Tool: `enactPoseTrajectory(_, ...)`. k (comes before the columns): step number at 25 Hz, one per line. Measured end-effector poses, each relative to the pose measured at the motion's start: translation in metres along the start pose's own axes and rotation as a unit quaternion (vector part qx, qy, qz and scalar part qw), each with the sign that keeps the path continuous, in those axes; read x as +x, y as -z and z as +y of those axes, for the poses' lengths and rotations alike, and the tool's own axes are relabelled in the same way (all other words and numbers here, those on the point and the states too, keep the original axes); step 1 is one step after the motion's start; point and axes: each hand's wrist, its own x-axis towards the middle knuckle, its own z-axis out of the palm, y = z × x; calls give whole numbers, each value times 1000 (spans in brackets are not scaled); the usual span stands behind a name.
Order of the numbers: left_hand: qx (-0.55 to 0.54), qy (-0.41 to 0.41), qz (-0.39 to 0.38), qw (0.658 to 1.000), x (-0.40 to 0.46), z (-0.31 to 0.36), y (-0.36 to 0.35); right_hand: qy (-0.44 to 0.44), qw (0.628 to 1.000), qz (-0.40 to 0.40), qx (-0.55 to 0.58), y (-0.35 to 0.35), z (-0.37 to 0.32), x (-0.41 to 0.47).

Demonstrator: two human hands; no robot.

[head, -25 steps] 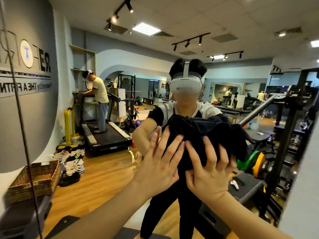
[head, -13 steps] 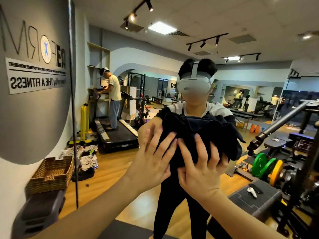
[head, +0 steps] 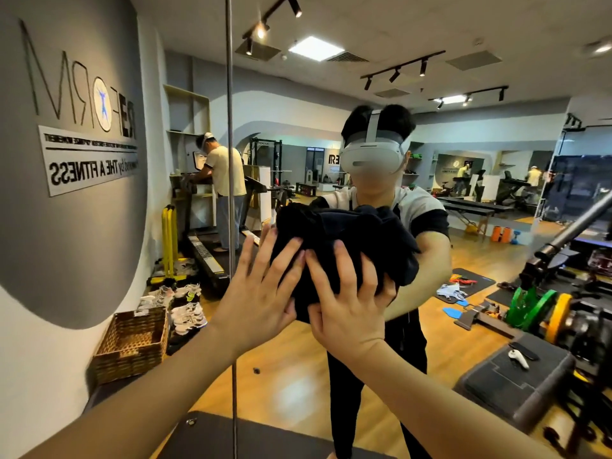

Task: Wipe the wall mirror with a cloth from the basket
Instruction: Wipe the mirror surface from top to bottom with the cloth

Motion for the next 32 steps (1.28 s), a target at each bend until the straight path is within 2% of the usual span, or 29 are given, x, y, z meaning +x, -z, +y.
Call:
enactPoseTrajectory(8,9,14,3,1000,-31,-61,-9,10,999,-41,2,-13,-64,20)
enactPoseTrajectory(12,-11,48,-17,999,-40,-57,-12,52,994,-90,-19,-9,-67,21)
enactPoseTrajectory(17,-24,96,-59,993,-42,-42,-4,38,991,-128,-19,4,-70,22)
enactPoseTrajectory(21,-69,118,-41,990,-52,-35,-12,47,994,-102,-13,-1,-71,13)
enactPoseTrajectory(26,-80,91,35,992,-53,-25,-27,38,999,-22,-29,-16,-70,3)
enactPoseTrajectory(30,-149,109,43,982,-50,-17,-29,26,999,-22,-4,-13,-72,6)
enactPoseTrajectory(32,-145,104,57,982,-57,-16,-37,21,1000,-20,-8,-15,-74,-1)
